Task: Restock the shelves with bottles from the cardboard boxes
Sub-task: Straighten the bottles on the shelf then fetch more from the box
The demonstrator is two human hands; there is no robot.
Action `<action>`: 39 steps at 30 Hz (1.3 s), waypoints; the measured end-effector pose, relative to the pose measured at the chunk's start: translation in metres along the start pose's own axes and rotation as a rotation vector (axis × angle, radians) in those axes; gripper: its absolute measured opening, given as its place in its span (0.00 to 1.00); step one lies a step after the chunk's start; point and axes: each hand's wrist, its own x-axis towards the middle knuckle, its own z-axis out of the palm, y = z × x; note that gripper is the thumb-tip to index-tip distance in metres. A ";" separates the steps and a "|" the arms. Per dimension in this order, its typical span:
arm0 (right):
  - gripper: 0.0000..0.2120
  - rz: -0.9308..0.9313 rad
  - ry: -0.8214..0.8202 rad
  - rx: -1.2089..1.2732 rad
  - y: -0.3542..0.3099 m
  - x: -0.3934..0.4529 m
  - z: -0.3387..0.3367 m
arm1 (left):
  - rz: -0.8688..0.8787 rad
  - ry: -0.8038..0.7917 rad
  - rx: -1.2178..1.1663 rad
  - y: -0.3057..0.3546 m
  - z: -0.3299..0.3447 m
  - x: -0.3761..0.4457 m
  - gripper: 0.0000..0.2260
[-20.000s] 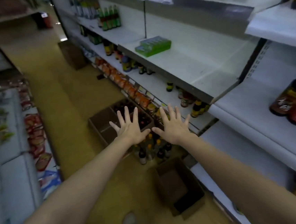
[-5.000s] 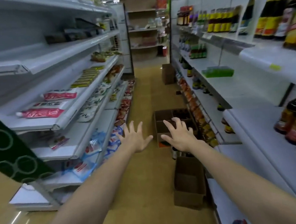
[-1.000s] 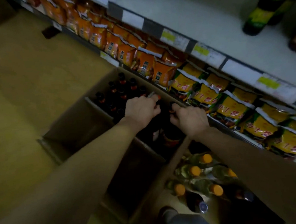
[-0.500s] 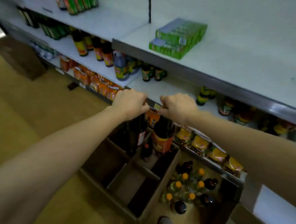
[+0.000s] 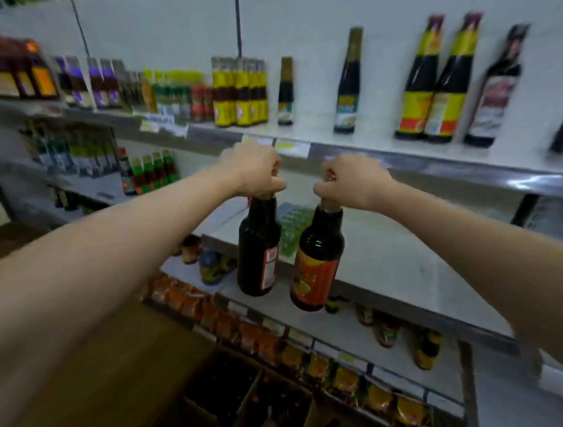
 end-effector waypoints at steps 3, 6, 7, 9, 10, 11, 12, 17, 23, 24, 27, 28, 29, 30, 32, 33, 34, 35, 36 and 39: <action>0.14 0.024 0.087 -0.029 0.015 -0.016 -0.051 | 0.037 0.092 0.003 0.026 -0.041 0.011 0.15; 0.16 0.077 0.179 -0.047 0.040 -0.043 -0.094 | 0.070 0.207 -0.008 0.066 -0.080 0.018 0.14; 0.16 0.098 0.207 -0.054 0.050 -0.053 -0.107 | 0.091 0.221 -0.003 0.084 -0.091 0.020 0.14; 0.17 0.140 0.245 -0.050 0.071 -0.079 -0.133 | 0.131 0.219 -0.006 0.123 -0.112 0.023 0.13; 0.16 0.159 0.255 -0.039 0.082 -0.093 -0.146 | 0.150 0.218 -0.022 0.144 -0.120 0.025 0.13; 0.15 0.178 0.258 -0.036 0.095 -0.108 -0.160 | 0.174 0.219 -0.040 0.166 -0.128 0.028 0.13; 0.13 0.200 0.257 -0.051 0.107 -0.124 -0.174 | 0.204 0.228 -0.051 0.187 -0.135 0.029 0.13; 0.14 0.304 0.269 -0.157 0.169 -0.212 -0.236 | 0.322 0.270 -0.126 0.302 -0.153 0.024 0.15; 0.13 0.478 0.250 -0.245 0.251 -0.317 -0.290 | 0.519 0.238 -0.197 0.456 -0.158 0.031 0.15; 0.13 0.507 0.245 -0.262 0.263 -0.336 -0.297 | 0.554 0.228 -0.216 0.481 -0.159 0.033 0.15; 0.14 0.599 0.248 -0.311 0.299 -0.390 -0.316 | 0.640 0.215 -0.285 0.549 -0.163 0.033 0.14; 0.15 0.633 0.261 -0.328 0.309 -0.407 -0.322 | 0.665 0.212 -0.303 0.570 -0.165 0.032 0.14; 0.15 0.669 0.276 -0.344 0.318 -0.424 -0.328 | 0.692 0.211 -0.316 0.591 -0.167 0.030 0.14; 0.16 0.704 0.290 -0.359 0.327 -0.440 -0.334 | 0.721 0.209 -0.326 0.612 -0.170 0.029 0.13; 0.16 0.769 0.309 -0.384 0.343 -0.469 -0.347 | 0.779 0.210 -0.341 0.652 -0.177 0.026 0.12; 0.16 0.798 0.317 -0.394 0.351 -0.483 -0.355 | 0.807 0.208 -0.358 0.672 -0.181 0.024 0.13; 0.16 0.820 0.331 -0.399 0.358 -0.496 -0.362 | 0.834 0.204 -0.377 0.692 -0.186 0.024 0.14; 0.16 0.841 0.347 -0.399 0.366 -0.509 -0.370 | 0.859 0.206 -0.394 0.711 -0.190 0.024 0.15; 0.16 0.860 0.364 -0.403 0.374 -0.520 -0.377 | 0.877 0.210 -0.410 0.730 -0.194 0.024 0.16; 0.15 0.910 0.404 -0.438 0.401 -0.546 -0.393 | 0.918 0.224 -0.454 0.779 -0.200 0.027 0.16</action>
